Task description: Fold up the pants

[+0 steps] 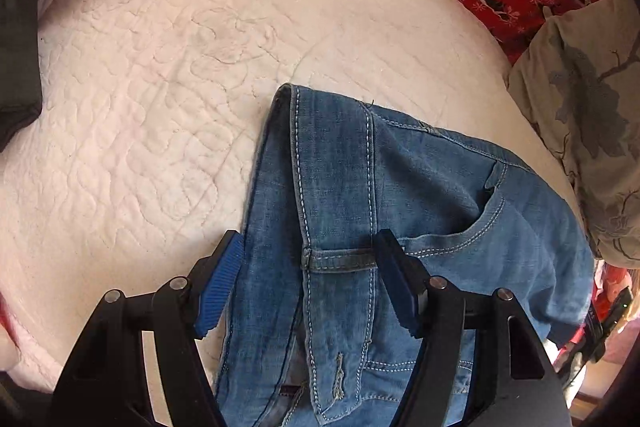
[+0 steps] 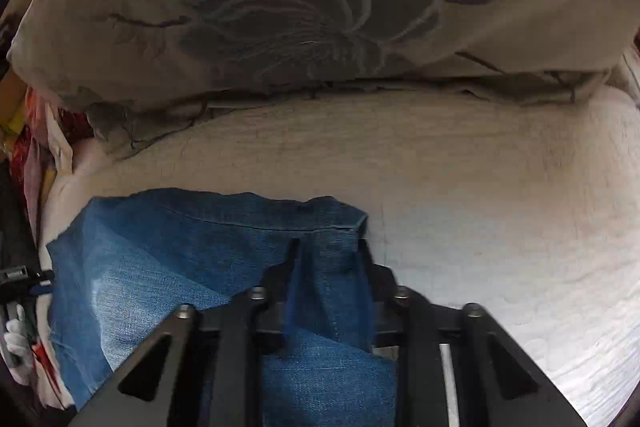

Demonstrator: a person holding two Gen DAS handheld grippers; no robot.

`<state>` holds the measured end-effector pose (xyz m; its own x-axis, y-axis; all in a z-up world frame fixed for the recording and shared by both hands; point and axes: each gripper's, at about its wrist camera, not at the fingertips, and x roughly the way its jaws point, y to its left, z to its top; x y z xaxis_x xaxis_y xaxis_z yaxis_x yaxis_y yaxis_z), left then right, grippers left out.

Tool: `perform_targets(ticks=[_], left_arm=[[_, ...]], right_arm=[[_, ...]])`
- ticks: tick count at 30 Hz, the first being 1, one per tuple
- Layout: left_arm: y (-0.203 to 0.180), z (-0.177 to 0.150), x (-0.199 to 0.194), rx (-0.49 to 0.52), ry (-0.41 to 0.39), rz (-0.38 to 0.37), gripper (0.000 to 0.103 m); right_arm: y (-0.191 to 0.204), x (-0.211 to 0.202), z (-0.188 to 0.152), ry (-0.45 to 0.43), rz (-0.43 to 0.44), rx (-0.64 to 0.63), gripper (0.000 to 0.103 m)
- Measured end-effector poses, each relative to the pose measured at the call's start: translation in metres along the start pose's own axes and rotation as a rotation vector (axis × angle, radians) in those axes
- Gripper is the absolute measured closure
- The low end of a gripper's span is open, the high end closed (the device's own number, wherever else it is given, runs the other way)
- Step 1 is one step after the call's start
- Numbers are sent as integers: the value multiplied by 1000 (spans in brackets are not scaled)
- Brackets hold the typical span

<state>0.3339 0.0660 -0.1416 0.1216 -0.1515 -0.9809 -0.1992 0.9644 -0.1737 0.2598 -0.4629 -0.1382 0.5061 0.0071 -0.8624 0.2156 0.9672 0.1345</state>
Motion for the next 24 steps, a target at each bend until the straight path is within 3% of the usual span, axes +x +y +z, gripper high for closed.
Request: perform_targets(ticks=[2, 4, 8, 10, 12, 14, 16, 19, 22, 24], left_arm=[[-8, 5, -1, 12, -37, 63, 37], [-13, 14, 2, 11, -57, 128, 37], [-14, 23, 9, -40, -36, 160, 37], [-10, 28, 1, -70, -34, 98, 37], [2, 42, -9, -124, -54, 10, 37], [26, 43, -27, -156, -91, -33, 37], [48, 42, -36, -171, -88, -65, 37], [67, 37, -36, -181, -39, -112, 37], [59, 18, -35, -151, -13, -106, 37], [51, 3, -32, -137, 8, -147, 37]], right_arm=[[-2, -9, 13, -70, -58, -37, 96], [-17, -17, 33, -123, -81, 13, 95], [-15, 3, 47, -83, -197, 11, 91], [-17, 4, 45, -76, -195, 26, 88], [-22, -12, 38, -136, -119, 63, 83], [-31, -29, 28, -164, -58, 120, 65], [-40, -42, 13, -168, -7, 160, 60], [-47, -54, -13, -130, 3, 169, 60], [-48, -58, -40, -97, 15, 196, 60], [-50, -60, -60, -87, 54, 248, 54]])
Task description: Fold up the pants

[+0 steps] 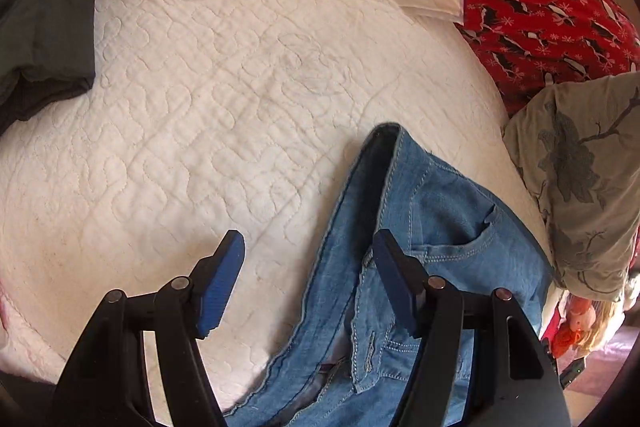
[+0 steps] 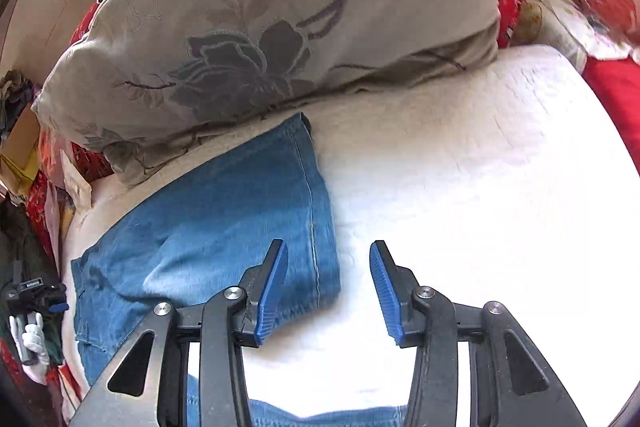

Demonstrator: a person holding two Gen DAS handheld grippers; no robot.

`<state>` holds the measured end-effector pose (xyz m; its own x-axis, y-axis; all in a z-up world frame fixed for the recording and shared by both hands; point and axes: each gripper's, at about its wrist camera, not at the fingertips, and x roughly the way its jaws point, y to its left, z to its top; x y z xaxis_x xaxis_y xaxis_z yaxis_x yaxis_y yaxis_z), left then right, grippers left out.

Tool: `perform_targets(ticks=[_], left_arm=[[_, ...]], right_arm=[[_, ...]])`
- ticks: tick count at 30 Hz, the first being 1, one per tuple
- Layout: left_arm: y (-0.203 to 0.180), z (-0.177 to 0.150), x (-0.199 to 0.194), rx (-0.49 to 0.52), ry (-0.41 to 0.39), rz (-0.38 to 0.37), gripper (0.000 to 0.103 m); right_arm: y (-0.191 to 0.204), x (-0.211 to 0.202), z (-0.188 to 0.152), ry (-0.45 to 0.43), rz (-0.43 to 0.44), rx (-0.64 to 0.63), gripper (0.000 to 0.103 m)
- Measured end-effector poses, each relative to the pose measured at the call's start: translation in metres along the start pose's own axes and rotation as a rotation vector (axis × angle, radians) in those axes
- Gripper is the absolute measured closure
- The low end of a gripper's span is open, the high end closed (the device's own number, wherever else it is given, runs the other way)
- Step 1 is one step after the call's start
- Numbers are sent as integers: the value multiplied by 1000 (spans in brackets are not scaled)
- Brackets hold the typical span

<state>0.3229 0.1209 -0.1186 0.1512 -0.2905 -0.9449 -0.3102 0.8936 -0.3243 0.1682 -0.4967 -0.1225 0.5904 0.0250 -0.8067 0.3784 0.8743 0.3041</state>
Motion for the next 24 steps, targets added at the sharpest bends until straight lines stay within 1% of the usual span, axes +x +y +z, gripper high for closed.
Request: perform_targets(ticks=[1, 4, 5, 6, 8, 10, 12, 14, 16, 18, 20, 22, 24], left_arm=[[-2, -8, 1, 13, 9, -25, 37], [-10, -38, -4, 62, 30, -87, 37], [-13, -49, -5, 77, 38, -103, 37], [-16, -59, -6, 94, 47, -111, 37], [-17, -80, -12, 129, 63, -124, 37], [-16, -100, -20, 160, 66, -126, 37], [-13, -118, -28, 206, 50, -108, 37], [-6, -134, -33, 226, 36, -90, 37], [10, -149, -38, 209, 41, -102, 37], [29, -167, -41, 165, 55, -136, 37], [47, -187, -44, 126, 65, -185, 37], [56, -204, -39, 110, 83, -209, 37], [64, -214, -36, 98, 85, -223, 37]], right_arm=[[-10, -10, -10, 13, 14, 28, 50], [-21, -12, -30, 50, 52, 95, 49], [-21, -13, -36, 61, 56, 100, 49], [-29, -25, -43, 64, 48, 95, 49], [-27, -37, -57, 58, 44, 71, 49], [-27, -52, -74, 56, 43, 51, 49], [-33, -68, -94, 57, 26, 36, 49], [-43, -87, -117, 55, -13, 22, 47], [-56, -102, -139, 58, -60, 18, 46], [-72, -115, -163, 63, -77, 37, 46], [-86, -124, -182, 69, -77, 66, 46], [-98, -131, -197, 67, -71, 101, 46], [-106, -135, -209, 64, -62, 133, 46]])
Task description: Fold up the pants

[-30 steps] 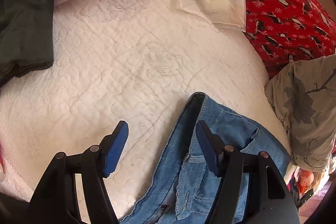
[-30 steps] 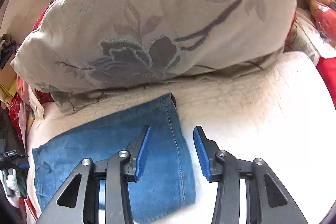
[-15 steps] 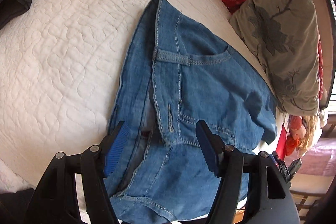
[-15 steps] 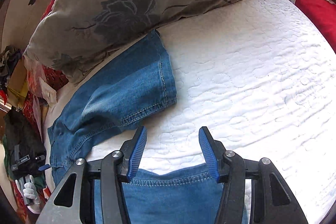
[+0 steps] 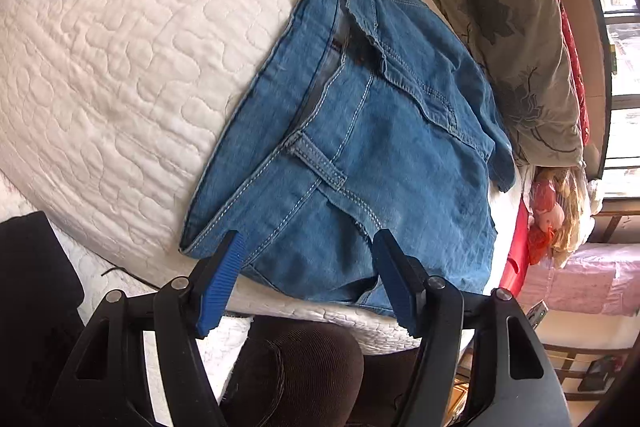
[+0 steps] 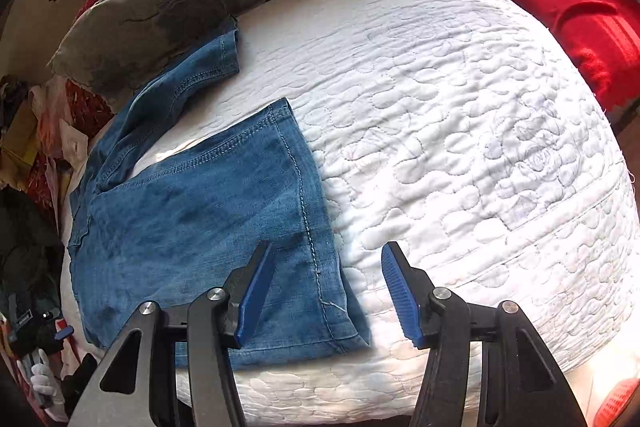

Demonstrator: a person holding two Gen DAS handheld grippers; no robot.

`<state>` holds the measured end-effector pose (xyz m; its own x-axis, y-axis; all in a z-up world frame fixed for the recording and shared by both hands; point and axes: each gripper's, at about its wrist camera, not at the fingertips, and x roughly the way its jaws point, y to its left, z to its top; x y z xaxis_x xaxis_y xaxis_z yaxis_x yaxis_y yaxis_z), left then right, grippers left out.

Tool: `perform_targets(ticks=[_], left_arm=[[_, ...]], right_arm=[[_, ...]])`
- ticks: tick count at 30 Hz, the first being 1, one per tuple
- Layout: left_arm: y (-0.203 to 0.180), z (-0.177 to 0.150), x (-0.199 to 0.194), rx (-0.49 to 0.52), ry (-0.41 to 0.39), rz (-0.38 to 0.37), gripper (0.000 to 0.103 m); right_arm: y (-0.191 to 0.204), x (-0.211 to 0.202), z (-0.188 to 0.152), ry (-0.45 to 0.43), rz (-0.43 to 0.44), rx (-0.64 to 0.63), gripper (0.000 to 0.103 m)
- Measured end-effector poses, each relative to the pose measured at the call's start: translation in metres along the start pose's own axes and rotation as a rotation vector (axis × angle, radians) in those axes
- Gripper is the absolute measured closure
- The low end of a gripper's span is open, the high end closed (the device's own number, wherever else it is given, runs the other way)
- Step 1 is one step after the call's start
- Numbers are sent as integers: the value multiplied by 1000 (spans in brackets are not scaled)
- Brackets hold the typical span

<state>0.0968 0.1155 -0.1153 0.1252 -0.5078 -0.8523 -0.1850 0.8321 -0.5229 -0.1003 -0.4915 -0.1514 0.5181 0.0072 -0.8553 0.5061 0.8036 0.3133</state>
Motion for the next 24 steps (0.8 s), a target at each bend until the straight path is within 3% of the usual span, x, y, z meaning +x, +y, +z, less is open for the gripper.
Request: perform_targets(ticks=[3, 5, 9, 14, 15, 16, 17, 20, 24], left_arm=[[12, 3, 5, -46, -15, -21, 37], [15, 9, 14, -68, -14, 10, 37], [12, 7, 23, -13, -29, 132, 37], [23, -13, 42, -42, 49, 94, 36], [24, -15, 45, -44, 56, 105, 36], [25, -17, 47, -57, 66, 107, 36], [27, -18, 47, -75, 75, 94, 36], [23, -18, 26, -73, 22, 50, 36], [-8, 15, -5, 36, -59, 56, 36]], right_arm=[[-9, 0, -9, 8, 17, 35, 46], [-12, 0, -14, 9, 23, 50, 46], [-17, 0, -24, 7, 29, 73, 44], [-14, 10, -33, 24, 39, 65, 41], [-10, 11, -34, 14, 28, 33, 44], [-5, 10, -34, 5, 18, 1, 61], [-2, 10, -33, 11, 29, -19, 88], [-6, 2, -34, 12, 37, -22, 87], [-12, 5, -37, 26, 27, -10, 81]])
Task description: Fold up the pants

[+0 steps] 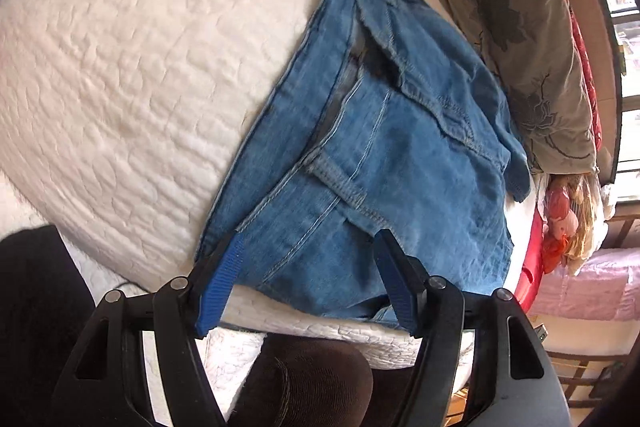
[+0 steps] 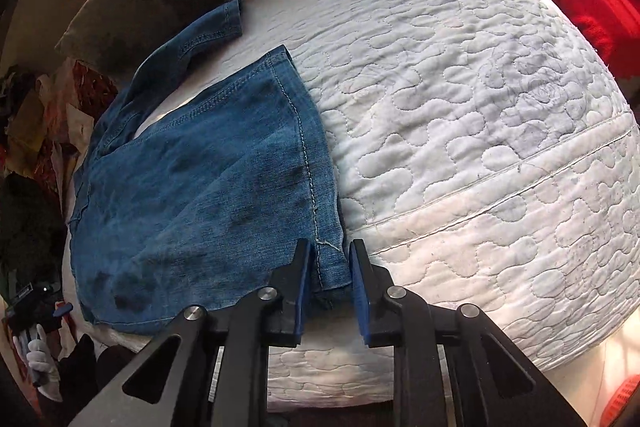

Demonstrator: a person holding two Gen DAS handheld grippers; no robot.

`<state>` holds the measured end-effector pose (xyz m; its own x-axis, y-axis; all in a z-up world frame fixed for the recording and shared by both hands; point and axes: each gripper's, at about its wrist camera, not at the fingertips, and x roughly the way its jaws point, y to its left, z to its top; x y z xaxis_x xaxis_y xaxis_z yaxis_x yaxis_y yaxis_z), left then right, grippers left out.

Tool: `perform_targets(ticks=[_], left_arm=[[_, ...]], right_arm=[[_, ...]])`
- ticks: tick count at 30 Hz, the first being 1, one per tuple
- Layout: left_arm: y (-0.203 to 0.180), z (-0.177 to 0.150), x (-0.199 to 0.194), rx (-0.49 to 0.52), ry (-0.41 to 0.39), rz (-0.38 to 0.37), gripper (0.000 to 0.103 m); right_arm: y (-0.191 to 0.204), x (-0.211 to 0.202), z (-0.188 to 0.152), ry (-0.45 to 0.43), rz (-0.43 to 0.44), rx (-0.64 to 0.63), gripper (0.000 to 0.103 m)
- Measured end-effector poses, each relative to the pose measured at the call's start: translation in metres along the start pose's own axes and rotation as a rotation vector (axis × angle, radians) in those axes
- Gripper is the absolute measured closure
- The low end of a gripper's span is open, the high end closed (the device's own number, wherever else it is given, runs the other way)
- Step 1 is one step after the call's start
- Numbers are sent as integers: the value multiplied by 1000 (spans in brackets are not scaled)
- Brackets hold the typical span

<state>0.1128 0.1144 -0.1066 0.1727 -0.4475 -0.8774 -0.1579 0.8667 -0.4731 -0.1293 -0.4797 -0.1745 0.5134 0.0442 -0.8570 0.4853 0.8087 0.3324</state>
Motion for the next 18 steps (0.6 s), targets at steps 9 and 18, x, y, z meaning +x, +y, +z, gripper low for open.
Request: perform_targets(ticks=[9, 18], left_arm=[[-37, 66, 42, 127, 141, 48, 27], [-55, 56, 61, 245, 177, 147, 27]], right_arm=[[-1, 6, 3, 3, -7, 53, 79], [6, 11, 11, 7, -10, 51, 79]])
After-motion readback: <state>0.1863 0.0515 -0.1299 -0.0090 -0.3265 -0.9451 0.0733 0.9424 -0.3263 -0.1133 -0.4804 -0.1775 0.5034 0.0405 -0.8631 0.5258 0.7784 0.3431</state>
